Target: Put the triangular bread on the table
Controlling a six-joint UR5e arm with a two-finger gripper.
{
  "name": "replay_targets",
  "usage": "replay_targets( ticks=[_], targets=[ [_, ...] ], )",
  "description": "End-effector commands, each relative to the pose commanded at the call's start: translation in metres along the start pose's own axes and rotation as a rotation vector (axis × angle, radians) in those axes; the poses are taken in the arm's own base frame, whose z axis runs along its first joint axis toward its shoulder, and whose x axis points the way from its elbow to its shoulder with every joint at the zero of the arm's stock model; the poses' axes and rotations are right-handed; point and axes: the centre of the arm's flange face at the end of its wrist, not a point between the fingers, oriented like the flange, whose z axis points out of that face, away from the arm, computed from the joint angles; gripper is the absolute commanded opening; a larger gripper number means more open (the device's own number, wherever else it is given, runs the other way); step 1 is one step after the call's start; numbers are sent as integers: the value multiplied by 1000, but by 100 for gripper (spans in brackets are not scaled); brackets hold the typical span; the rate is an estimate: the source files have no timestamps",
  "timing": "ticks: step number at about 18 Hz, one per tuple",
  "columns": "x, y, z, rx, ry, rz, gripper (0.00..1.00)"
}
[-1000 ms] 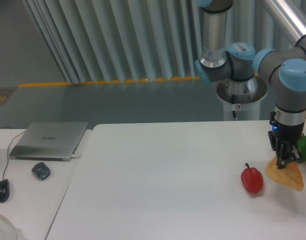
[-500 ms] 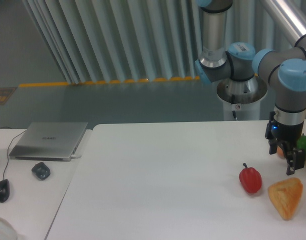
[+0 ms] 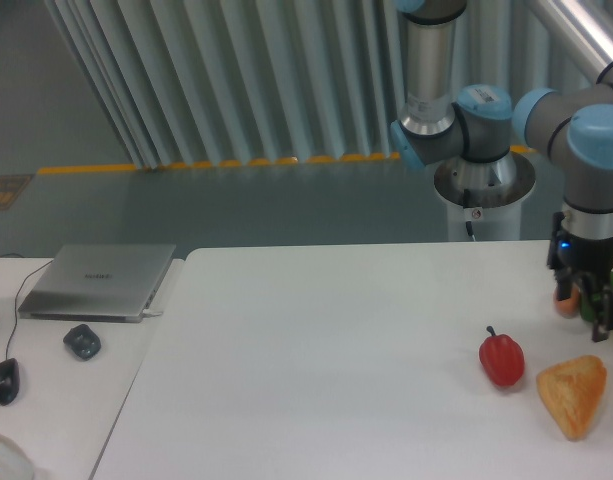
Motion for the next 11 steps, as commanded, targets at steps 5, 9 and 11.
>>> replay_targets(
  ticks=[5,9,11],
  targets=[
    [-3,23,-12,3,0,128,100],
    [-1,46,-4,9,30,228,100],
    [-2,47,5,16,44,229,100]
  ],
)
